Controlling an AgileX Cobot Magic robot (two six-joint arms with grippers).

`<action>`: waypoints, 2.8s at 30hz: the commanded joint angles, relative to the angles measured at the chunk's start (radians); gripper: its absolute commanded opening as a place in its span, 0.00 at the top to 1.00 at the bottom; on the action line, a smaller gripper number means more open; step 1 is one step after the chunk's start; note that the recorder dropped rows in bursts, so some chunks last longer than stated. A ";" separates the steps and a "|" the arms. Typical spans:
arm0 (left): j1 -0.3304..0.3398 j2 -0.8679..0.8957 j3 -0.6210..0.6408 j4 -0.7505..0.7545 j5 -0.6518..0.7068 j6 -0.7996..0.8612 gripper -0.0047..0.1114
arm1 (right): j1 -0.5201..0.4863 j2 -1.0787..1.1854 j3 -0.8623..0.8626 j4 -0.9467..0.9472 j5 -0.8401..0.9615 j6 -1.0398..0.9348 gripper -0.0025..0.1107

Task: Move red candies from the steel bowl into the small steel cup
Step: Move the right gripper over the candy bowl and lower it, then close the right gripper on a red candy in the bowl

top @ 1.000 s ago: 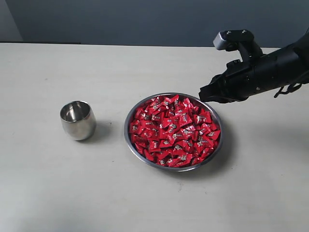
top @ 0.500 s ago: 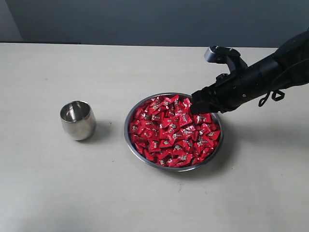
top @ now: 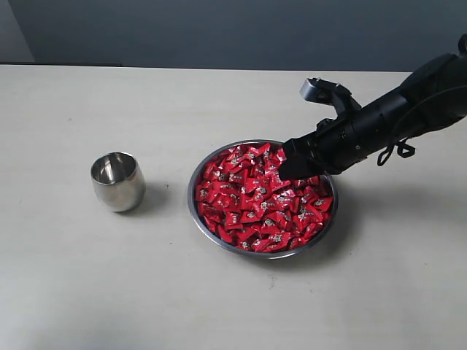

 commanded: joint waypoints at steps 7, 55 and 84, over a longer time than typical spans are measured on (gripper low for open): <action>0.001 -0.004 0.004 0.001 -0.002 -0.003 0.96 | 0.076 0.058 -0.061 -0.033 -0.044 0.054 0.69; 0.001 -0.004 0.004 0.001 -0.002 -0.003 0.96 | 0.164 0.114 -0.235 -0.570 -0.040 0.423 0.69; 0.001 -0.004 0.004 0.001 -0.002 -0.003 0.96 | 0.206 0.123 -0.235 -0.567 -0.087 0.441 0.99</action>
